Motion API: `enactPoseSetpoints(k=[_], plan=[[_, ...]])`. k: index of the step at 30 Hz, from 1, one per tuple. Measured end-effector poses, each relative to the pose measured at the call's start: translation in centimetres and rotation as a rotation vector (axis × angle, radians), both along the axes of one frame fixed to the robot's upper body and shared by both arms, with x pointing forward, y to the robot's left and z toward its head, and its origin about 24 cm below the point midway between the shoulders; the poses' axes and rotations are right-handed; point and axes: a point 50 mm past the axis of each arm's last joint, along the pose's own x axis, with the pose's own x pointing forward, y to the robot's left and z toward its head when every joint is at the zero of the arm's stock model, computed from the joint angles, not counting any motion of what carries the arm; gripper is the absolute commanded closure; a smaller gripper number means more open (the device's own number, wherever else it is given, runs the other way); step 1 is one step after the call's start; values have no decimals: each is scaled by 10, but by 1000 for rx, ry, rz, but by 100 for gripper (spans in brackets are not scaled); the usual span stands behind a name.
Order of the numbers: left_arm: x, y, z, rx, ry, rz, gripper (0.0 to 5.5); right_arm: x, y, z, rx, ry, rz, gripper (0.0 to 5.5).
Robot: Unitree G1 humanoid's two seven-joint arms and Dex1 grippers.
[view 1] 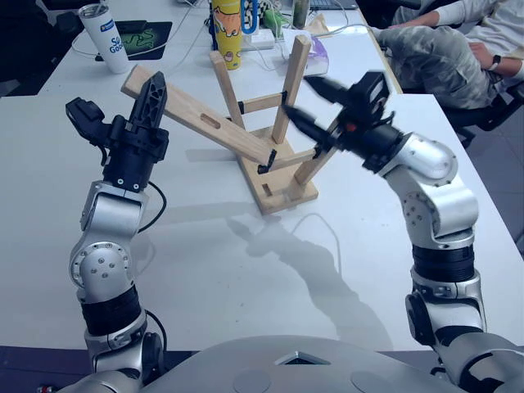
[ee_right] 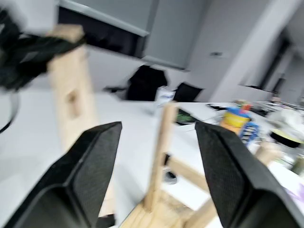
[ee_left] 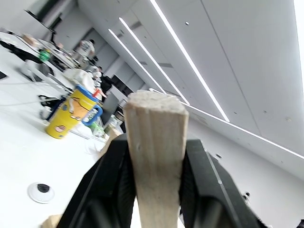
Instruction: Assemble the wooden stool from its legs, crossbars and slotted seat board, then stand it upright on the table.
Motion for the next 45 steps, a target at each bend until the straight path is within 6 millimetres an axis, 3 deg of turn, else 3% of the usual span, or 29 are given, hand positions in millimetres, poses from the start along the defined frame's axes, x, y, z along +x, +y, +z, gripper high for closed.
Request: enactPoseSetpoints(k=[4,8,17,20,30,40,45], plan=[[-1,6,1,-19,-2,41,447,6,-25,10,144,74,-191,265],[-2,12,-1,-36,6,84,447,-2,-25,8,241,220,-235,265],[-2,15,-4,-20,20,122,447,-10,-29,-28,187,412,-307,265],[-2,15,-4,-20,20,122,447,-10,-30,-32,177,430,-317,278],[-1,14,-6,-17,22,127,447,-4,-17,-44,142,499,-312,443],[2,16,-12,9,54,171,447,12,-11,-43,162,469,-424,446],[11,14,-32,82,185,223,447,13,-13,-44,172,429,-543,447]])
